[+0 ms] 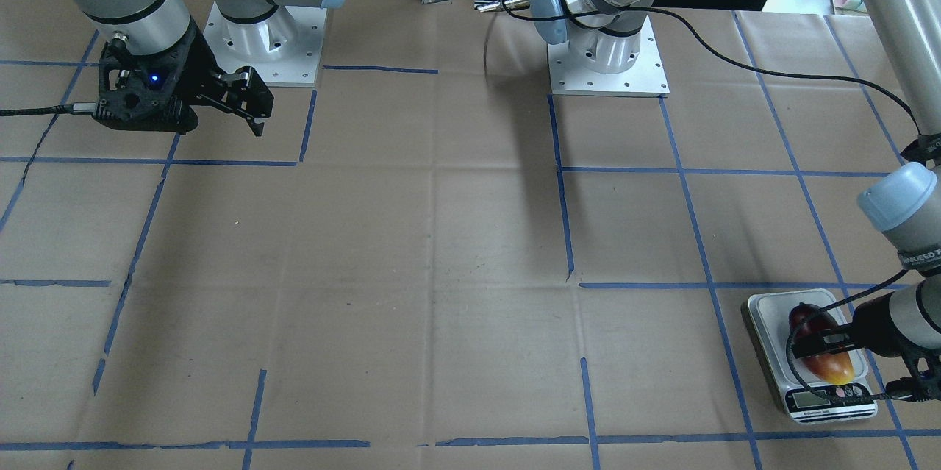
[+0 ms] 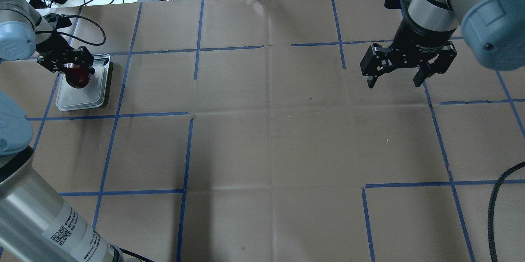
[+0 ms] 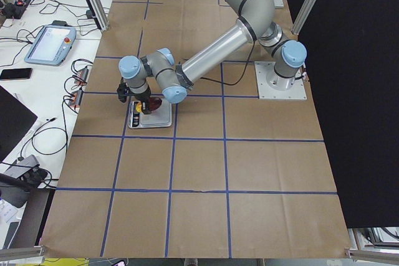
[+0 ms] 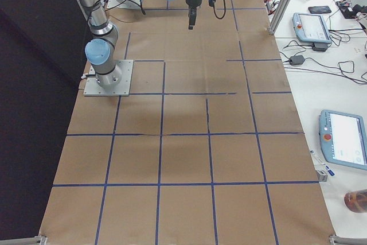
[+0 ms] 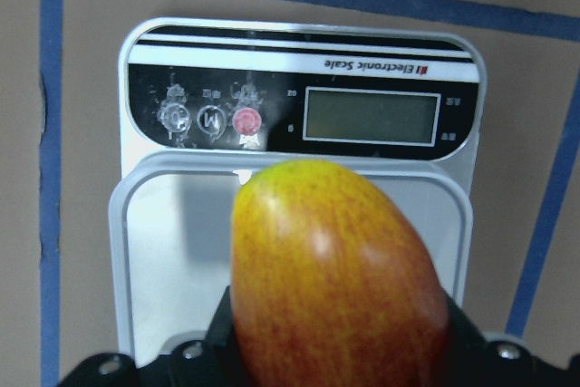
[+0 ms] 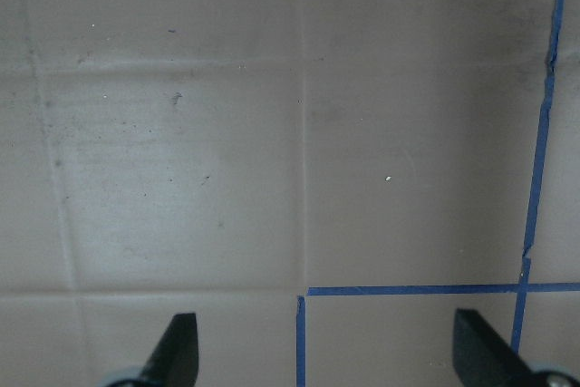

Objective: Weigh mango
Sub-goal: 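Lift the mango with the left gripper and carry it over the scale, then lower the mango onto the scale and open the left gripper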

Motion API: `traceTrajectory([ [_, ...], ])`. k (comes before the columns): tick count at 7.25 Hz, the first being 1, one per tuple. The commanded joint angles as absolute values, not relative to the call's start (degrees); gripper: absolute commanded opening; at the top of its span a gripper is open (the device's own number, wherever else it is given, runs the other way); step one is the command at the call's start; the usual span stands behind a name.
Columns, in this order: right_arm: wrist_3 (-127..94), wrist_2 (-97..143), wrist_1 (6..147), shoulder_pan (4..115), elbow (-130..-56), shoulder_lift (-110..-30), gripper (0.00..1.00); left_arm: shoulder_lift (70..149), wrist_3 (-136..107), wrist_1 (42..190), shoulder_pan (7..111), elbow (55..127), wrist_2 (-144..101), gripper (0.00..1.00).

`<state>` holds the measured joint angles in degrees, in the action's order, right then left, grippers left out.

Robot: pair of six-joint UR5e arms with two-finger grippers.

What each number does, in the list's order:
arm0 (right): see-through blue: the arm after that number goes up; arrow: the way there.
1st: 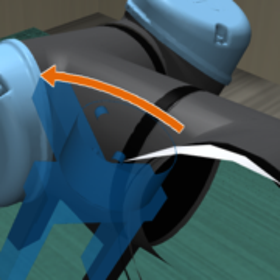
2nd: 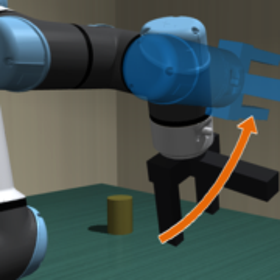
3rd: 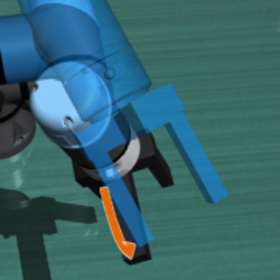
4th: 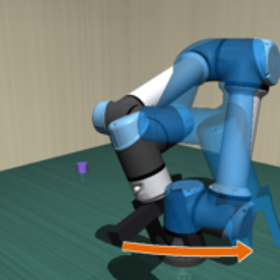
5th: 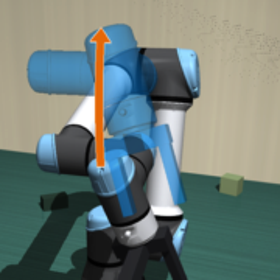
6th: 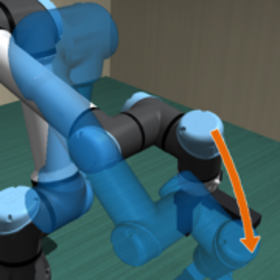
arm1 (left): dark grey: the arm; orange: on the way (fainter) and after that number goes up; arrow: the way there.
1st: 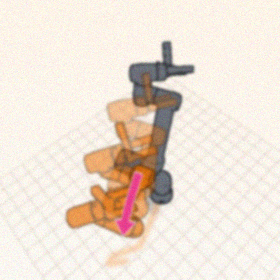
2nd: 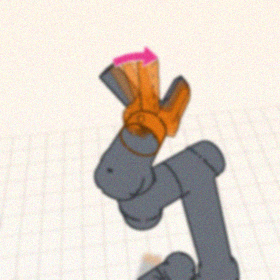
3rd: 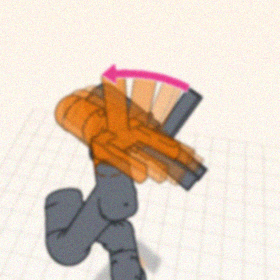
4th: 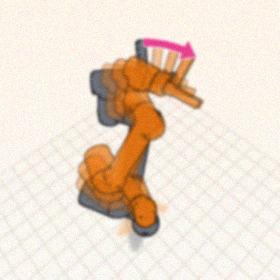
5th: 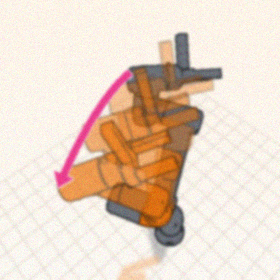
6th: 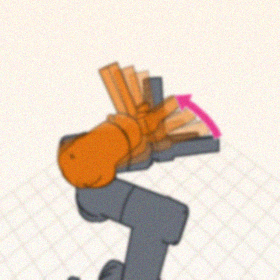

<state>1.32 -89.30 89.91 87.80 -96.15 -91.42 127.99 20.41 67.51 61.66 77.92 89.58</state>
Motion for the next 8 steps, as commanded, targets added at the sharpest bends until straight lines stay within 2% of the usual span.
traceTrajectory([
  [1, 1.3, -89.3, 89.9, 87.8, -96.2, -91.4, 1.00, 127.3, 20.4, 67.5, 61.7, 77.7, 89.7, 1.00],
  [3, 1.3, -89.3, 89.9, 87.8, -96.2, -91.4, 1.00, 121.9, 19.9, 68.7, 62.0, 77.2, 89.9, 1.00],
  [5, 1.3, -89.3, 89.9, 87.8, -96.2, -91.5, 1.00, 110.8, 13.8, 79.6, 64.7, 78.7, 90.2, 1.00],
  [8, 1.3, -89.3, 89.9, 87.8, -96.2, -91.4, 1.00, 103.0, -2.3, 91.5, 79.9, 78.8, 89.7, 1.00],
])
